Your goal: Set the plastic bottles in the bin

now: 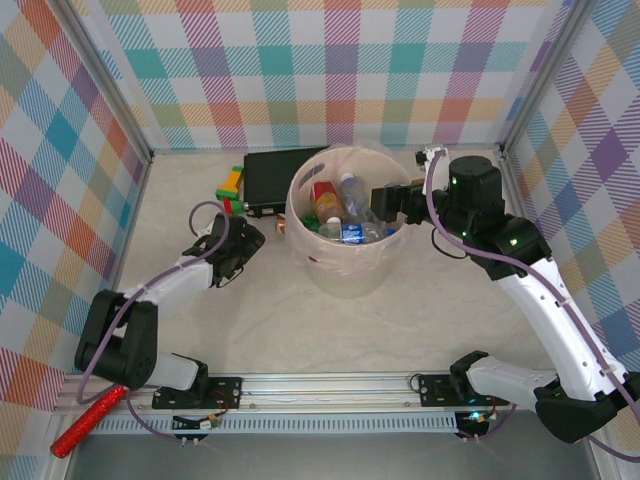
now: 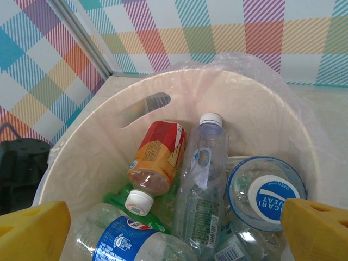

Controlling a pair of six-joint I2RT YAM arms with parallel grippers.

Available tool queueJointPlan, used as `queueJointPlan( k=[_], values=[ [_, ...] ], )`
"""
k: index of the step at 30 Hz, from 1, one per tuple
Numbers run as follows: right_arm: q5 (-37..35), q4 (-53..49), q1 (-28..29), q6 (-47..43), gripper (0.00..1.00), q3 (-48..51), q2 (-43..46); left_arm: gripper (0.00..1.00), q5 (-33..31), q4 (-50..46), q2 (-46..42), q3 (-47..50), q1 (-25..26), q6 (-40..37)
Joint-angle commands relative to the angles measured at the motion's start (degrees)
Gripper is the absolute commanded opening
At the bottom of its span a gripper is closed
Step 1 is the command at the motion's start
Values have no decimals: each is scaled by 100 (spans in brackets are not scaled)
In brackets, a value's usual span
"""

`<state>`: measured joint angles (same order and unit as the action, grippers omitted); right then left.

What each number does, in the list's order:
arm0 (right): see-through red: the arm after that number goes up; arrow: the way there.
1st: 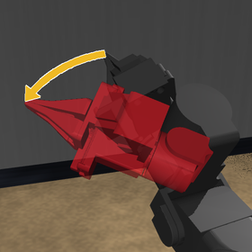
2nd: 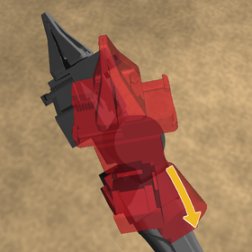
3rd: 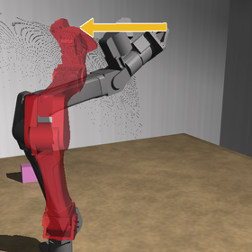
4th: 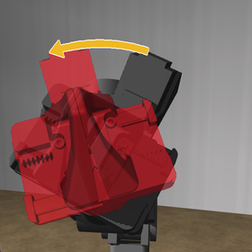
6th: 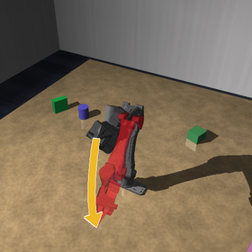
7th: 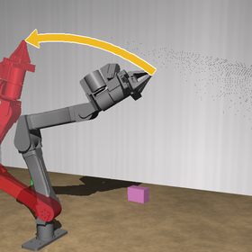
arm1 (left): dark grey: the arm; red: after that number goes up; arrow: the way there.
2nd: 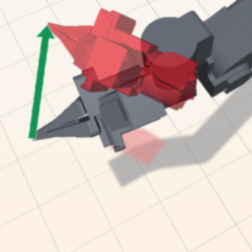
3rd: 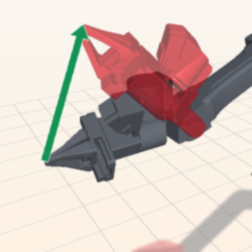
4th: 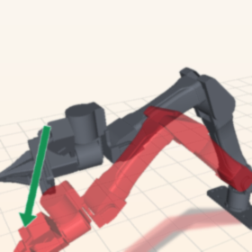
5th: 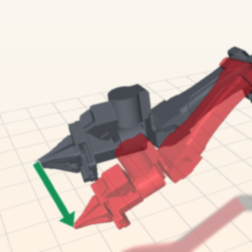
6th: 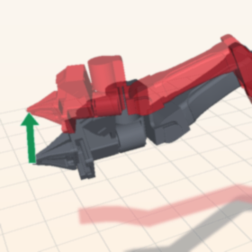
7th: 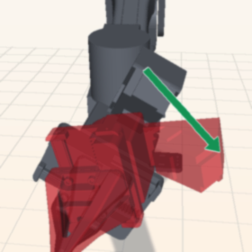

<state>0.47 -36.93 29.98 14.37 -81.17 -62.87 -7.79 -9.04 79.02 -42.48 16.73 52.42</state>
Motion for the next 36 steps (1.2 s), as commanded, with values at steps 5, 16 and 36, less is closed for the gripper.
queueJointPlan(
  k=[5,16,36],
  values=[
    [119,229,48,82,99,99,125,89,935,722,22,-101,25,272],
    [38,165,56,55,99,71,231,89,939,2705,1561,-484,659,2008],
    [-180,134,65,-62,99,204,292,68,445,4866,3388,-526,722,3422]
  ],
)
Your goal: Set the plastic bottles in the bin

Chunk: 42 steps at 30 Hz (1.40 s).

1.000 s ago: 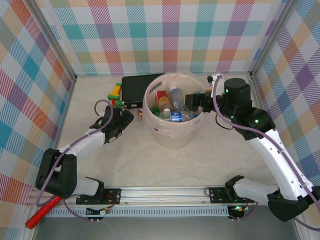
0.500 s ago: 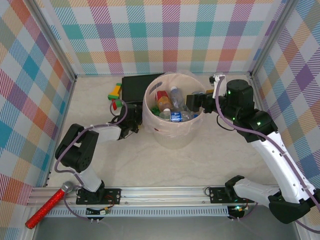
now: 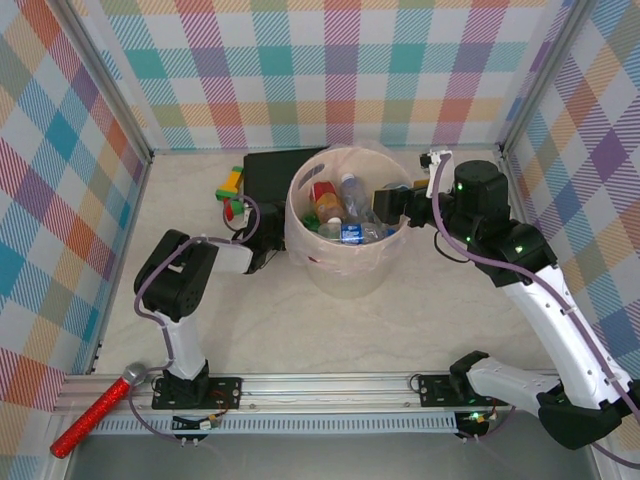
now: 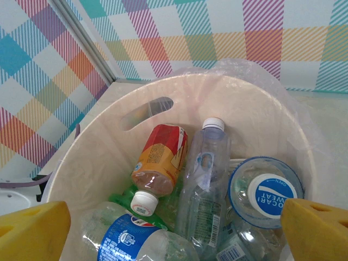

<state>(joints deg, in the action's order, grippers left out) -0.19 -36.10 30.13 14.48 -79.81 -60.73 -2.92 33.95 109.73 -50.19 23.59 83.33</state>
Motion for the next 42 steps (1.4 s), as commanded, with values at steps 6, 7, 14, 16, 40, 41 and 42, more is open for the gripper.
queueJointPlan(
  k=[6,7,14,16,40,41,42],
  values=[
    [-113,109,44,-62,99,108,37,51,-257,55,-419,500,-64,-89],
    [-108,123,46,-44,99,113,23,49,-278,-56,-556,532,-95,-161],
    [-3,140,48,29,99,130,5,57,-205,-700,-1446,787,-310,-395],
    [2,136,50,32,99,138,32,57,-298,-998,-1887,900,-372,-572],
    [101,383,94,-67,99,484,597,57,-1974,-6809,-4936,-3452,-283,-5358],
    [154,387,95,-103,99,514,644,57,-1938,-6897,-4830,-3738,-176,-5445],
    [227,388,91,-126,99,539,684,57,-1890,-6955,-4740,-3930,-69,-5539]
  ],
)
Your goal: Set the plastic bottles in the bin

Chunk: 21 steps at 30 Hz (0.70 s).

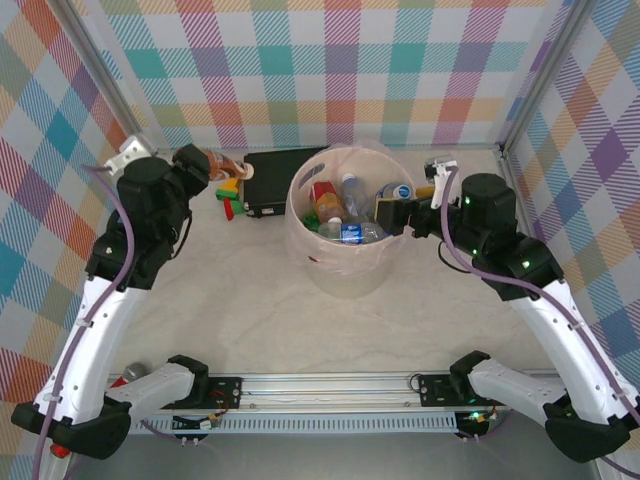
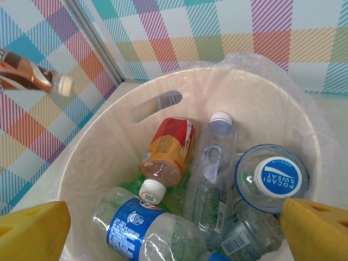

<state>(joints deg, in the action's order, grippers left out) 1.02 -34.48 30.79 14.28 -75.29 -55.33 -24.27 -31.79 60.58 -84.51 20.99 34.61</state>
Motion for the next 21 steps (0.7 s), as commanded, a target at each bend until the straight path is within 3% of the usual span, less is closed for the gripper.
queueJointPlan(
  k=[1,13,21],
  values=[
    [202,225,26,-144,99,118,208,57,288,-441,281,-711,330,-759],
    [340,48,31,-107,99,401,855,57,69,-644,1553,-2115,2392,-1750],
    [307,-33,29,-68,99,445,987,57,191,-359,2336,-2335,2819,-2100]
  ],
)
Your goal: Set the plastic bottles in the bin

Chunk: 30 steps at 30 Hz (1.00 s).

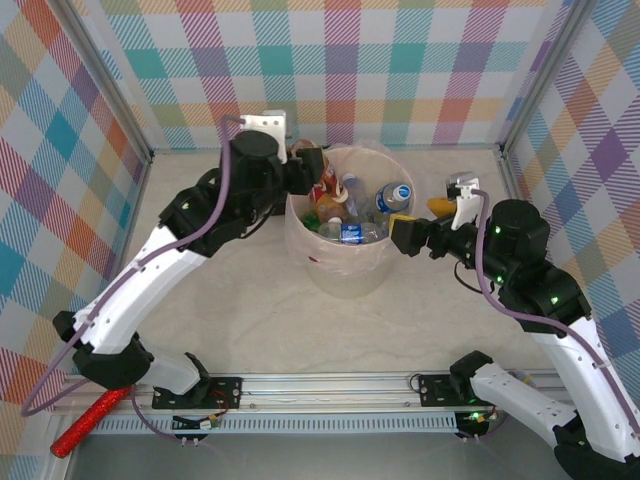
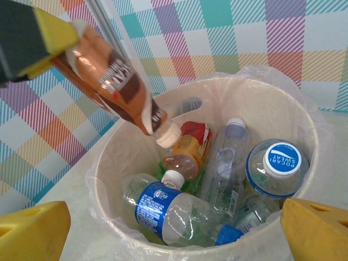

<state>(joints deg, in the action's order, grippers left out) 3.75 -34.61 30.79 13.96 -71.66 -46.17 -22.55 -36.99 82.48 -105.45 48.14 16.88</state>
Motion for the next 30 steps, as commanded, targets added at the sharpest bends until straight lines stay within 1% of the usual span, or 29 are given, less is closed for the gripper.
queueJointPlan(
  k=[1,10,13,15,19,24,27,30],
  values=[
    [35,-30,25,-38,99,88,86,57,90,175,278,-304,118,-420],
    [-40,-123,26,-6,99,160,213,56,111,235,1467,-852,356,-1223],
    [-89,-151,24,-21,99,167,258,56,62,-52,1911,-1116,404,-1293],
    [-117,-187,25,-46,99,161,275,55,126,-141,2076,-1100,431,-1261],
    [-181,-214,24,-77,99,182,294,53,126,-79,2090,-747,459,-1133],
    [-196,-190,29,-95,99,209,271,54,-182,274,1652,-442,459,-1196],
    [-180,-144,28,-74,99,217,258,54,-599,595,1354,-342,460,-1542],
    [-152,-132,24,-59,99,220,249,55,-1224,956,1152,-211,444,-2041]
  ],
)
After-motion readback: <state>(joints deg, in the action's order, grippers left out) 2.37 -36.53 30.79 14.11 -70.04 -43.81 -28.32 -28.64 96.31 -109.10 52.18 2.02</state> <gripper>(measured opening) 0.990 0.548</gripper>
